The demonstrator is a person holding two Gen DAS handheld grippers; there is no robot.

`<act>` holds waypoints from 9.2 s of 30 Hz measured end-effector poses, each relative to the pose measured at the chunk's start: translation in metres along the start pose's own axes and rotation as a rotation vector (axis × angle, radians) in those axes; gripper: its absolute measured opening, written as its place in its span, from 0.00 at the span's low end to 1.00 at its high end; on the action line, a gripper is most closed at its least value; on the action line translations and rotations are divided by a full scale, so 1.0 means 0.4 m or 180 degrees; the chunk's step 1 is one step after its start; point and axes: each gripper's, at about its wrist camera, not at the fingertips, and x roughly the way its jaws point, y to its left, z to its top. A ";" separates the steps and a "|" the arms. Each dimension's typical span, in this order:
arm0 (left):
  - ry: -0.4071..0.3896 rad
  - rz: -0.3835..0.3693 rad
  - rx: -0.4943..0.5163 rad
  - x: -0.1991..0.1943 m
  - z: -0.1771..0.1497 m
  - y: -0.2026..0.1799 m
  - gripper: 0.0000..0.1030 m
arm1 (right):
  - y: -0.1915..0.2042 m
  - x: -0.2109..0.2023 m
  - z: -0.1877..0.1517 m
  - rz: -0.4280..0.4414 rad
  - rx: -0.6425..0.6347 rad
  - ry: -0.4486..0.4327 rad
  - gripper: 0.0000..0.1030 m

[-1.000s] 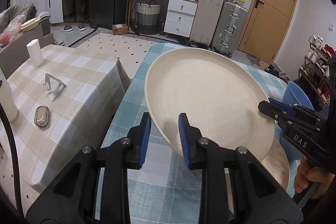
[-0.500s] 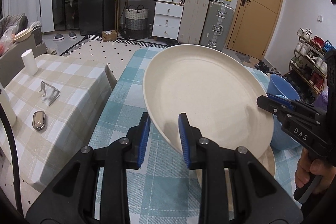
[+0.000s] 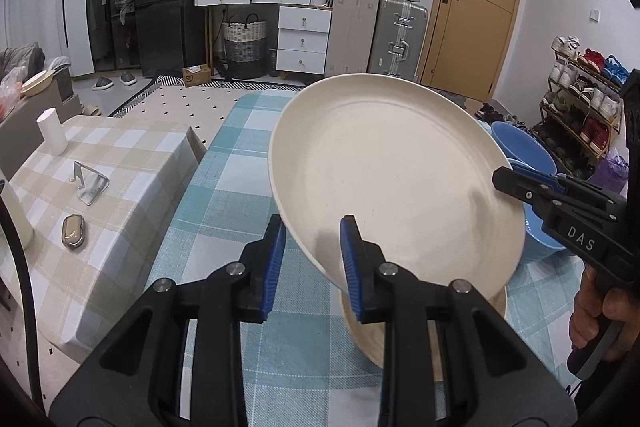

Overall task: Organize plates and bowls
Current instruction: 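Lift the cream plate with both tools and carry it toward another plate, then lower the held plate onto the other cream plate and open both tools, then move both tools toward the next cream plate beside the bowls, then close both tools on the rim of the next cream plate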

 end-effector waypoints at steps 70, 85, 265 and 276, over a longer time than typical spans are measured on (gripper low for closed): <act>0.0583 -0.0134 0.0413 0.167 -0.214 -0.059 0.23 | -0.049 -0.035 -0.242 -0.0195 0.0322 0.0362 0.20; 0.0583 -0.0057 0.0513 0.188 -0.233 -0.076 0.24 | -0.044 0.009 -0.254 -0.0284 0.0288 0.0423 0.20; 0.1358 -0.0457 -0.0137 0.748 0.155 -0.076 0.49 | -0.321 0.593 0.200 -0.0328 -0.0381 0.1955 0.62; 0.1335 -0.0442 0.0019 0.738 0.143 -0.097 0.24 | -0.324 0.615 0.171 -0.0382 -0.0460 0.2091 0.33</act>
